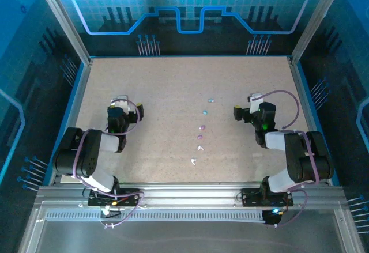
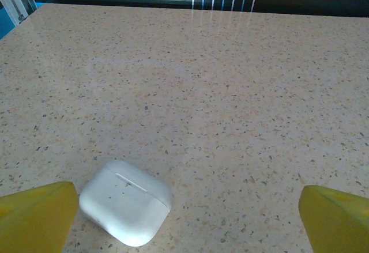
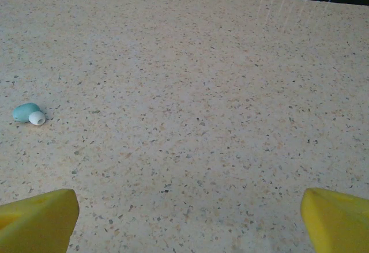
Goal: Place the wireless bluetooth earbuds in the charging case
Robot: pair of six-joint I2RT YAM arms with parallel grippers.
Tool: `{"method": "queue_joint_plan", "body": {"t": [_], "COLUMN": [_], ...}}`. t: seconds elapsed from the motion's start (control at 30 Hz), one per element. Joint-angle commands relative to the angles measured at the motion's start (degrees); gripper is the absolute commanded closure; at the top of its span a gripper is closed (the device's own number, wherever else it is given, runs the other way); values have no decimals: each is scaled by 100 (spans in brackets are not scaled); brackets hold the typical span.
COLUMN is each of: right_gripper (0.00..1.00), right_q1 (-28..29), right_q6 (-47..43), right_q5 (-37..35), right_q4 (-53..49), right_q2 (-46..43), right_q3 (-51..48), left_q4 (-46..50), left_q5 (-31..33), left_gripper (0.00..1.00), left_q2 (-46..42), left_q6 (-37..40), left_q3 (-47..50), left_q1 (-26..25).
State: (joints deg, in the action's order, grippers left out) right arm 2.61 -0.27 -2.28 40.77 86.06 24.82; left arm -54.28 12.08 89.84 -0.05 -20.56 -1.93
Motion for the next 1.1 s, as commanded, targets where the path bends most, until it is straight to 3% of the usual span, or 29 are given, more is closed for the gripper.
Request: {"method": "queue_joint_plan", "body": {"t": [0.0, 0.83, 0.9, 1.07], "right_gripper": [0, 0, 0, 3], "right_q1": [44, 5, 4, 63], "right_q6": [-58, -33, -42, -236], "right_q5": [62, 145, 158, 426], "right_q4": [176, 157, 168, -364], "right_q2": [16, 14, 7, -266], "right_q3": [32, 41, 32, 227], "left_q4": [-19, 31, -2, -20], "left_q5": [-127, -258, -307, -225], "left_gripper": [1, 1, 7, 10], "left_q2": [-72, -68, -81, -546], "left_q6": [5, 5, 31, -7], "left_q3": [-81, -100, -80, 140], "left_q1": [20, 35, 35, 35]}}
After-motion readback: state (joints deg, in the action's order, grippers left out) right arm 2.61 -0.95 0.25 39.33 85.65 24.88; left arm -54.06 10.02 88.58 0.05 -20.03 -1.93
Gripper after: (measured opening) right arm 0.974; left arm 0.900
